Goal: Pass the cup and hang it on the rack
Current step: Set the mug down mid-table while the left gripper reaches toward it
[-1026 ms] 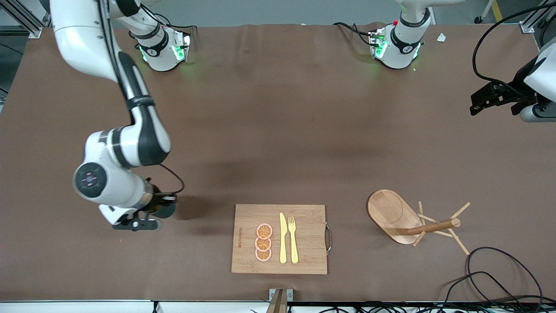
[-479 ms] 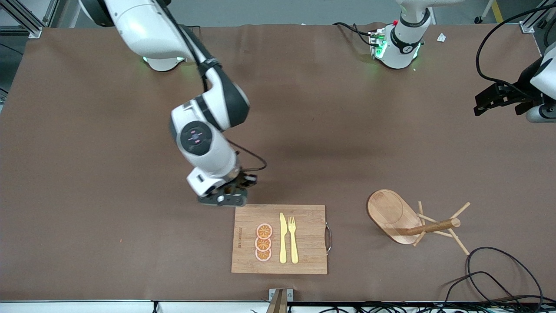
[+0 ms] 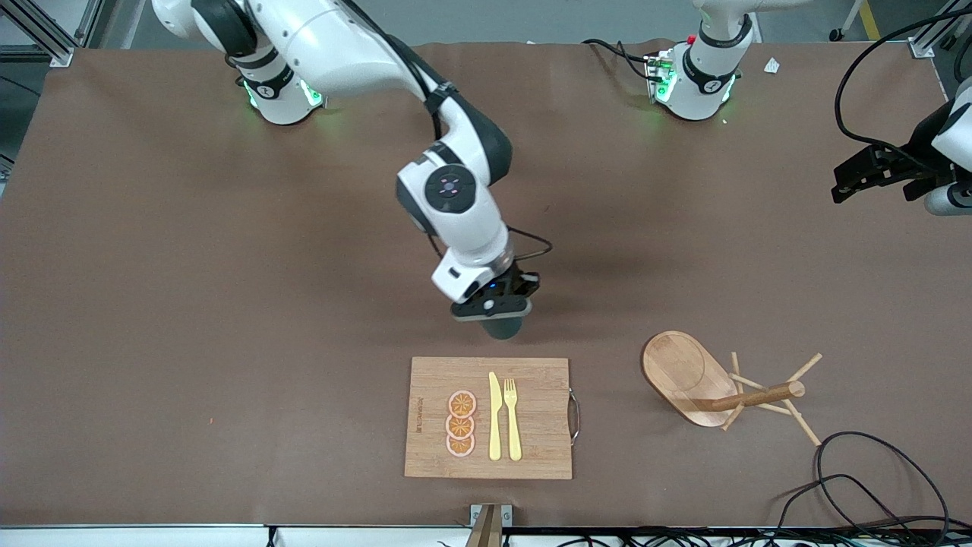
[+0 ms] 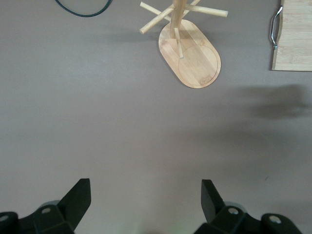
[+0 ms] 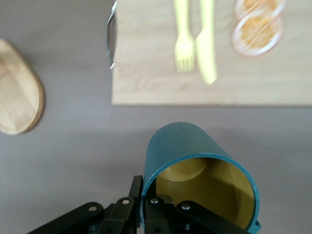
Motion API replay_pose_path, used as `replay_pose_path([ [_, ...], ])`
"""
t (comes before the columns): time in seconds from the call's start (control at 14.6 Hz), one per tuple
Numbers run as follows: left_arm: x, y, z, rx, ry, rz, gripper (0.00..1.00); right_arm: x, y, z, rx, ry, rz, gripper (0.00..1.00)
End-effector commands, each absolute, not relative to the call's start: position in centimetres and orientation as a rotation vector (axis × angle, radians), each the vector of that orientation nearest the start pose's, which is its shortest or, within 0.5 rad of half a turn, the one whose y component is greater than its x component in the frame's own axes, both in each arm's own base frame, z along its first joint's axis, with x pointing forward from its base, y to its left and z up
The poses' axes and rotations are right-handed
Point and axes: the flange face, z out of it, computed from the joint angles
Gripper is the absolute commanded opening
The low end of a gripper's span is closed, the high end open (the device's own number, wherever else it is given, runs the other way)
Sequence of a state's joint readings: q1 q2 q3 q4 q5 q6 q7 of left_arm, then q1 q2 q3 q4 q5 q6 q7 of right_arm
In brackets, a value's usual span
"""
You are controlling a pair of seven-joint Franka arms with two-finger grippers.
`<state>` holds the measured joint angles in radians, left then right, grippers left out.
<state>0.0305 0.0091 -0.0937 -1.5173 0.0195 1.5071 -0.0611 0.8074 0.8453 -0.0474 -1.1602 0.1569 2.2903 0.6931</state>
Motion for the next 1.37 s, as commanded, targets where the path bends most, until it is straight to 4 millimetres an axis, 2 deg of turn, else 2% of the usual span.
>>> replay_pose_path([
  [0.0, 55.1, -3.0, 64.0, -3.12, 0.017, 0.02, 1.0, 53.7, 58.7, 30.2, -2.837, 0.064, -0.161, 0.02],
  [0.14, 55.1, -2.9, 63.9, -3.12, 0.015, 0.022, 1.0, 51.7, 60.8, 28.5, -2.837, 0.103, -0.133, 0.03],
  [0.21, 55.2, -3.0, 63.7, -3.12, 0.015, 0.027, 1.0, 51.3, 61.2, 27.7, -2.842, 0.101, -0.127, 0.03],
  [0.48, 55.4, -3.1, 63.7, -3.118, -0.007, 0.024, 1.0, 50.7, 61.6, 26.2, -2.862, 0.086, -0.121, 0.05],
  [0.62, 55.5, -3.0, 63.9, -3.111, -0.005, 0.018, 1.0, 50.8, 61.4, 26.1, -2.865, 0.082, -0.123, 0.14],
  [0.75, 55.5, -3.2, 63.8, -3.106, 0.002, 0.018, 1.0, 51.0, 61.3, 26.4, -2.866, 0.081, -0.127, 0.35],
  [0.82, 55.5, -3.2, 63.8, -3.106, 0.002, 0.018, 1.0, 51.2, 61.1, 26.7, -2.866, 0.089, -0.127, 0.4],
  [0.89, 55.5, -3.1, 63.8, -3.108, 0.002, 0.018, 1.0, 51.4, 60.9, 27.5, -2.861, 0.091, -0.133, 0.74],
  [0.96, 55.5, -3.1, 63.8, -3.111, 0.002, 0.018, 1.0, 51.5, 60.8, 28.4, -2.862, 0.082, -0.141, 1.0],
  [1.09, 55.5, -3.1, 63.8, -3.118, 0.005, 0.024, 1.0, 51.8, 60.0, 29.6, -2.9, 0.091, -0.105, 1.0],
  [1.23, 55.5, -3.3, 63.7, -3.12, 0.001, 0.026, 1.0, 53.7, 57.9, 31.7, -2.937, 0.131, -0.148, 1.0],
  [1.3, 55.9, -3.7, 63.0, -3.12, 0.006, 0.045, 1.0, 54.7, 56.7, 32.9, -2.954, 0.151, -0.177, 1.0],
])
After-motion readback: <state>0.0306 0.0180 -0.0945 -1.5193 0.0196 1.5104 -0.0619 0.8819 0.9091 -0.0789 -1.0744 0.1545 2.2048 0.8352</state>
